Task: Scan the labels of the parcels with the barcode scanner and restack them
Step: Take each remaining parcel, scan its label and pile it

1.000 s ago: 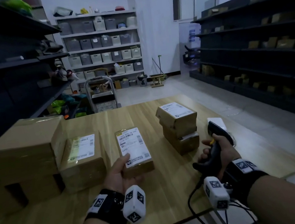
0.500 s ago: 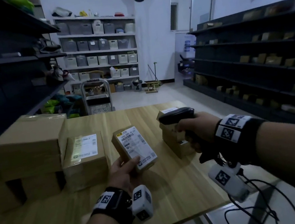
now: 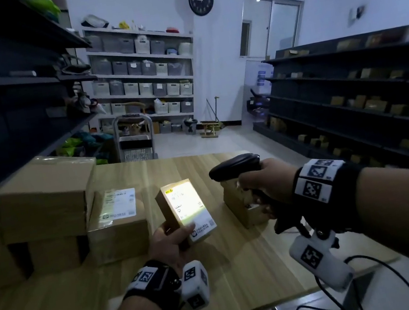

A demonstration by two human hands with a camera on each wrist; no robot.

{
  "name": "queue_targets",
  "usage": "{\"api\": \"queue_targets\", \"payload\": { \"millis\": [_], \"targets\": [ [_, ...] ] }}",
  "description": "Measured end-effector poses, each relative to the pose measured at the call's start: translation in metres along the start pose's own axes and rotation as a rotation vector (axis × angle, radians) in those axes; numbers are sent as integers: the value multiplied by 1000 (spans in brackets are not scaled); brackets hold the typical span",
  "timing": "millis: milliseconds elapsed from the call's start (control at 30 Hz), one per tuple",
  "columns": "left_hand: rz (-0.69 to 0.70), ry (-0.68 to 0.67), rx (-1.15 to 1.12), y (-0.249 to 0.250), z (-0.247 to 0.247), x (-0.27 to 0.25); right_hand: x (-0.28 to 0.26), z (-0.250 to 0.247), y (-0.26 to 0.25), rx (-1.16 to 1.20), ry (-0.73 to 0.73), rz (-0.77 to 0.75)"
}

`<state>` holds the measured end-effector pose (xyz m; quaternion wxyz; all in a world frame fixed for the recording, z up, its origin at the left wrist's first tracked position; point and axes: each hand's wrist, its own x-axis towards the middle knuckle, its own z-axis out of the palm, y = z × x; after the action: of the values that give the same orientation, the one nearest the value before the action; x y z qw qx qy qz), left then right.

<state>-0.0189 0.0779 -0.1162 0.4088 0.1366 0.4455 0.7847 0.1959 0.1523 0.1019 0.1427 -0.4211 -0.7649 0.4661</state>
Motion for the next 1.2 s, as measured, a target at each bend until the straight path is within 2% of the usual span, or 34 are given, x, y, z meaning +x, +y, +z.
{"api": "queue_targets", "payload": {
  "millis": [267, 600, 733, 900, 1033, 1200],
  "targets": [
    [-31, 8, 6, -1, -1, 4, 0, -7, 3, 4, 3, 52],
    [-4, -14, -18, 1, 1, 0, 2, -12, 7, 44, 21, 46],
    [4, -21, -31, 1, 2, -1, 11, -15, 21, 131, 9, 28],
    [-19, -42, -18, 2, 3, -2, 23, -20, 50, 429, 36, 6],
    [-19, -38, -1, 1, 8, -6, 38, -12, 86, 818, 106, 96],
    [-11, 30, 28, 1, 11, -5, 49, 2, 132, 1072, 162, 167]
  ]
}}
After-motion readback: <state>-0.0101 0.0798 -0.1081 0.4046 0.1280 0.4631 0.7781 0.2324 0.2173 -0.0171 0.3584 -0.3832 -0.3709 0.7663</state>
